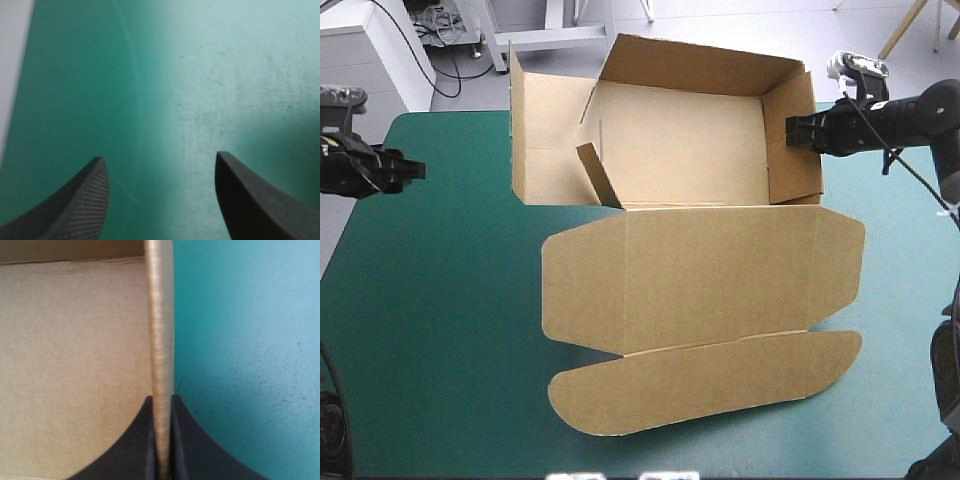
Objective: Fold the box
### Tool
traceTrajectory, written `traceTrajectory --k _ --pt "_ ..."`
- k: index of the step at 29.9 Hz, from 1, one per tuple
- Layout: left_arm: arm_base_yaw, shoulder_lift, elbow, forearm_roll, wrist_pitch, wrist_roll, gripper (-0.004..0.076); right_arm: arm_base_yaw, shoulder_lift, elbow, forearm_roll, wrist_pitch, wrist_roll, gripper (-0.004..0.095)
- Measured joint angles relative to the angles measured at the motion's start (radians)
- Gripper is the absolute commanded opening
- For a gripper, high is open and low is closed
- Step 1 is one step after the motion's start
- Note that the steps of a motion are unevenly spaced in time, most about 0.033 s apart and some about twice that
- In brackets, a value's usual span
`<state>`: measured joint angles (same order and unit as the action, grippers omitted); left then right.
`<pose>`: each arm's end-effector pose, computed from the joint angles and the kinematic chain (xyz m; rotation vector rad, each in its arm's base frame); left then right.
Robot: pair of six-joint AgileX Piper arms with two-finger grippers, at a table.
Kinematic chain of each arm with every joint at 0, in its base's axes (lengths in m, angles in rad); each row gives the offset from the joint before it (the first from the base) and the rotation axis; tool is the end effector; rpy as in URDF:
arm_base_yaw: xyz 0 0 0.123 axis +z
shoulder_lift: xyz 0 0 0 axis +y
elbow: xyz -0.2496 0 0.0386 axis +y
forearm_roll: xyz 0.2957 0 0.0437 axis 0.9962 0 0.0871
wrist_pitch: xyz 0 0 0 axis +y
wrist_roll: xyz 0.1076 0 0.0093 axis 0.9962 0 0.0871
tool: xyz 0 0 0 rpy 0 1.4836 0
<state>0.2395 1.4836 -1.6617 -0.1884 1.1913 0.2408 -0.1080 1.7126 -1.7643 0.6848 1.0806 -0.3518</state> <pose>0.3584 0.0682 0.3857 -0.0124 2.4713 -0.0424 0.4310 0.0139 0.3575 -0.1307 2.3114 0.6589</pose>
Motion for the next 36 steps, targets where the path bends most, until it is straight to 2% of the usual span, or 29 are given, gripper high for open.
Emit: traceTrajectory --k 3,9,15,18,27,36 --pt "0.078 0.021 0.135 -0.203 -0.051 0.085 0.044 0.0 0.004 0.0 0.029 0.006 -0.01 -0.0019" --pt "0.113 0.068 0.313 -0.518 -0.112 0.27 0.0434 0.017 0.034 0.0 0.061 0.012 -0.024 -0.0018" --pt "0.103 0.131 0.367 -0.928 -0.014 0.503 0.0433 0.089 0.066 0.0 0.06 -0.003 -0.038 -0.0018" --pt "0.071 0.136 0.367 -1.069 0.001 0.561 0.0433 0.112 0.084 0.0 0.06 -0.014 -0.039 -0.0018" --pt "-0.065 0.136 0.367 -1.202 0.008 0.607 0.0424 0.12 0.111 0.0 0.042 -0.058 -0.03 -0.0018" --pt "-0.123 0.136 0.367 -1.242 0.006 0.618 0.0422 0.12 0.111 0.0 -0.038 -0.1 0.011 -0.0018"
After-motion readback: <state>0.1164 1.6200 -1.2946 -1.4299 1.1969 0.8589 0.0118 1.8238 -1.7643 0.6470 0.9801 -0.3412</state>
